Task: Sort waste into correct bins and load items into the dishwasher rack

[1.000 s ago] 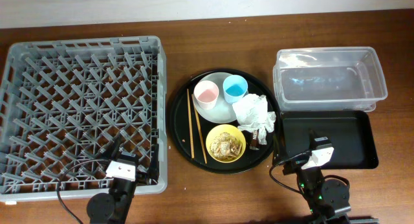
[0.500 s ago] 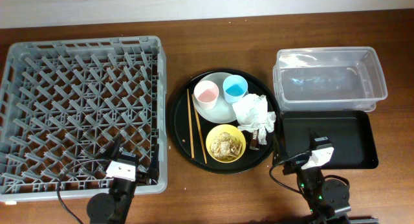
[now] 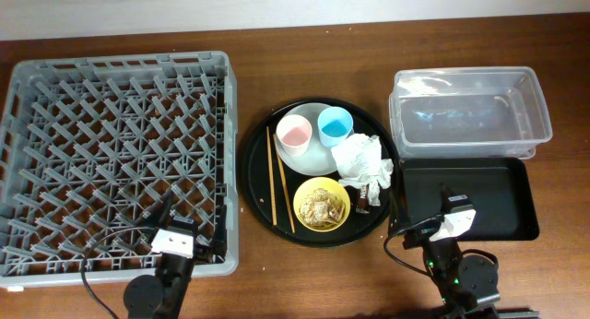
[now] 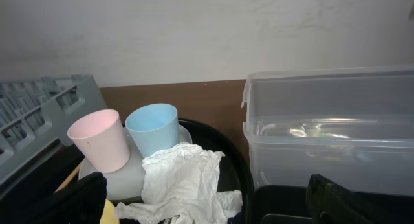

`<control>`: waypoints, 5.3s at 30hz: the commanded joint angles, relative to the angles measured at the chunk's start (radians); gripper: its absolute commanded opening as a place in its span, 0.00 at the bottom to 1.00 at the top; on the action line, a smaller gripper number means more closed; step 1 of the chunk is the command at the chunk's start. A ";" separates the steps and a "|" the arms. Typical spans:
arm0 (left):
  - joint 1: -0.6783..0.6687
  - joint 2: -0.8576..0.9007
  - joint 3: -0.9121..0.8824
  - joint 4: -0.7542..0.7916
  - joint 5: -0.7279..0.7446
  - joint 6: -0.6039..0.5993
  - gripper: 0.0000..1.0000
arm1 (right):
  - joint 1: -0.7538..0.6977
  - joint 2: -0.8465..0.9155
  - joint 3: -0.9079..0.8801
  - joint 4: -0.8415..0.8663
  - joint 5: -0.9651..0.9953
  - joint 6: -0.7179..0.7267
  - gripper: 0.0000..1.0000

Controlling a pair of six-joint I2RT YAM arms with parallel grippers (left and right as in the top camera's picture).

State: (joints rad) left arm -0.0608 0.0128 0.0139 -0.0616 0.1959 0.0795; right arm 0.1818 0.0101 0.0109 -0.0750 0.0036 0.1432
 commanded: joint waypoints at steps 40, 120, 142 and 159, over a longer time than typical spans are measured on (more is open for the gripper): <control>-0.002 1.028 1.471 -0.943 0.218 -0.010 0.99 | -0.007 -0.006 -0.005 -0.006 0.012 0.004 0.99; -0.453 1.722 1.415 -0.925 -0.316 -0.539 0.53 | -0.007 -0.006 -0.005 -0.006 0.012 0.004 0.99; -0.454 1.728 0.933 -0.343 -0.221 -0.565 0.25 | -0.007 -0.006 -0.005 -0.006 0.012 0.004 0.99; -0.479 1.582 1.151 -0.547 -0.381 -0.535 0.01 | -0.007 -0.006 -0.005 -0.006 0.012 0.004 0.99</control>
State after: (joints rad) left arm -0.5423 1.7489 1.0435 -0.5453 -0.1047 -0.4900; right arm 0.1818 0.0101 0.0109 -0.0750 0.0036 0.1471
